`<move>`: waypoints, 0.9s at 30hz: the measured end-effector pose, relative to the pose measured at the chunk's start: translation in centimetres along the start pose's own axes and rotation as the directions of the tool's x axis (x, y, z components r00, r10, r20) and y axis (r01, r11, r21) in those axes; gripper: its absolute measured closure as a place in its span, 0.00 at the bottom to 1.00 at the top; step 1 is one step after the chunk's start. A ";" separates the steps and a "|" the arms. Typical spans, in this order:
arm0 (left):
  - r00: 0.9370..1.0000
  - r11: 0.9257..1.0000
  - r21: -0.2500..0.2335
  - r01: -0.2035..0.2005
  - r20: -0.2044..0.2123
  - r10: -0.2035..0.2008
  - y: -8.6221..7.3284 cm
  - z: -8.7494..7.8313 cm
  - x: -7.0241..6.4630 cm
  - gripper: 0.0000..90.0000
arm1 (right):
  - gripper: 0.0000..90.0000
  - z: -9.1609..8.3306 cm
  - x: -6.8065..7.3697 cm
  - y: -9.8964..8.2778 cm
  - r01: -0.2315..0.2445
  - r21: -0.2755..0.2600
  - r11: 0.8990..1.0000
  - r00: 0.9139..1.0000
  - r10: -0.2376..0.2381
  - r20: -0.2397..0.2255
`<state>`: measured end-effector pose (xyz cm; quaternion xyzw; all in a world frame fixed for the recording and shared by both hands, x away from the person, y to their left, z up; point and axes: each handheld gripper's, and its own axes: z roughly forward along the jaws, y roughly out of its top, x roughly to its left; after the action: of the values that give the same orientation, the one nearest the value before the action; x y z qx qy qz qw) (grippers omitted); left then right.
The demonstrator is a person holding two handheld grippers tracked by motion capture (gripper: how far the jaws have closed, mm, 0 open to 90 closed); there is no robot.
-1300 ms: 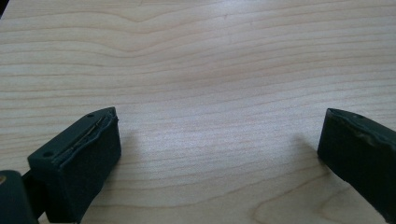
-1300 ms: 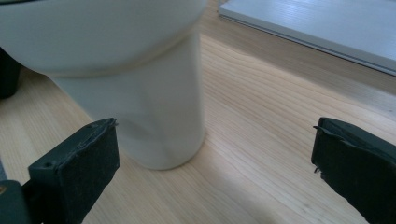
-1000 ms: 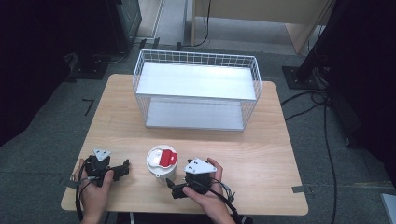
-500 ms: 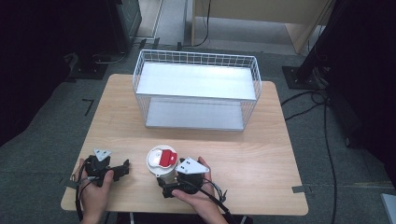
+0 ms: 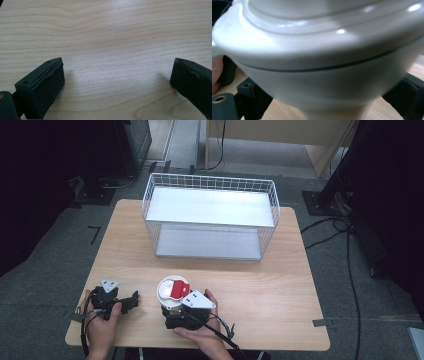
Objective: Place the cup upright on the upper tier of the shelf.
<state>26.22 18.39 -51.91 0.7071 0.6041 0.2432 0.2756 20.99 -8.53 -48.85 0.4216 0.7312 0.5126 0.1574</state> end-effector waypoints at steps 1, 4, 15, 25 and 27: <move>1.000 1.000 0.000 0.000 0.000 0.000 0.0 0.0 0.0 0.00 | 0.08 0.0 0.0 0.0 0.000 0.000 1.000 1.000 0.000 0.000; 1.000 1.000 0.000 0.000 0.000 0.000 0.0 0.0 0.0 0.00 | 0.09 0.3 0.3 -0.1 -0.005 -0.025 1.000 0.999 0.006 0.031; 1.000 1.000 -0.001 -0.002 0.003 0.002 0.0 0.0 0.0 0.00 | 0.10 0.7 0.7 -0.4 -0.018 -0.059 0.998 0.998 0.021 0.059; 1.000 1.000 0.000 -0.002 0.003 0.002 0.0 0.0 0.0 0.00 | 0.14 0.4 0.9 -0.7 0.012 -0.087 0.996 0.995 -0.003 0.097; 1.000 1.000 0.000 -0.002 0.003 0.002 0.0 0.0 0.0 0.00 | 0.14 0.3 0.7 -0.6 0.004 -0.092 0.996 0.995 0.005 0.097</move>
<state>26.22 18.39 -51.91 0.7080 0.6030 0.2425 0.2762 20.47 -7.83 -49.41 0.4385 0.6981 0.5250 0.2117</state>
